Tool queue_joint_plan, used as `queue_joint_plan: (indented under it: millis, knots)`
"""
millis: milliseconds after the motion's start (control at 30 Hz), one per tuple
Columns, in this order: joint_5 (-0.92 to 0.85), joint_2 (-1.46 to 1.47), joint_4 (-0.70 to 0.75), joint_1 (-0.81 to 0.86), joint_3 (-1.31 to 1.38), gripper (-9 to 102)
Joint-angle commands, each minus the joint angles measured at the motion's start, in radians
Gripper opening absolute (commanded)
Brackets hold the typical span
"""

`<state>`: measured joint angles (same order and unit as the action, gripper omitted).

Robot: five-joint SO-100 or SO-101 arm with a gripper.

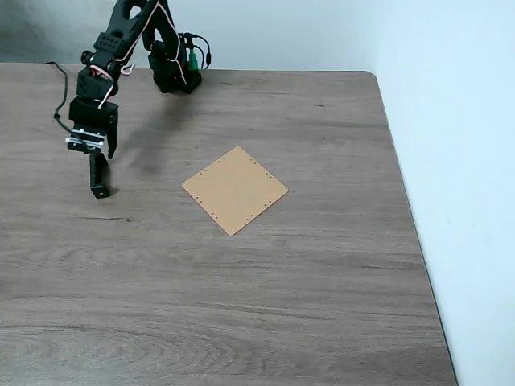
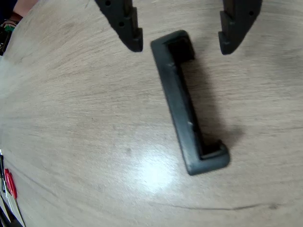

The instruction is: Grasp a black block and then place it on the board.

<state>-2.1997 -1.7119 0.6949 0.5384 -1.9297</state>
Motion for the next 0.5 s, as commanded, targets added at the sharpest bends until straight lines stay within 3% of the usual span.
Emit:
queue_joint_plan:
  millis: [0, 467]
  knots:
    - [-0.035, 0.006, -0.002, 0.026, 0.067, 21]
    - [-0.08, 0.126, 0.005, 0.075, 0.153, 21]
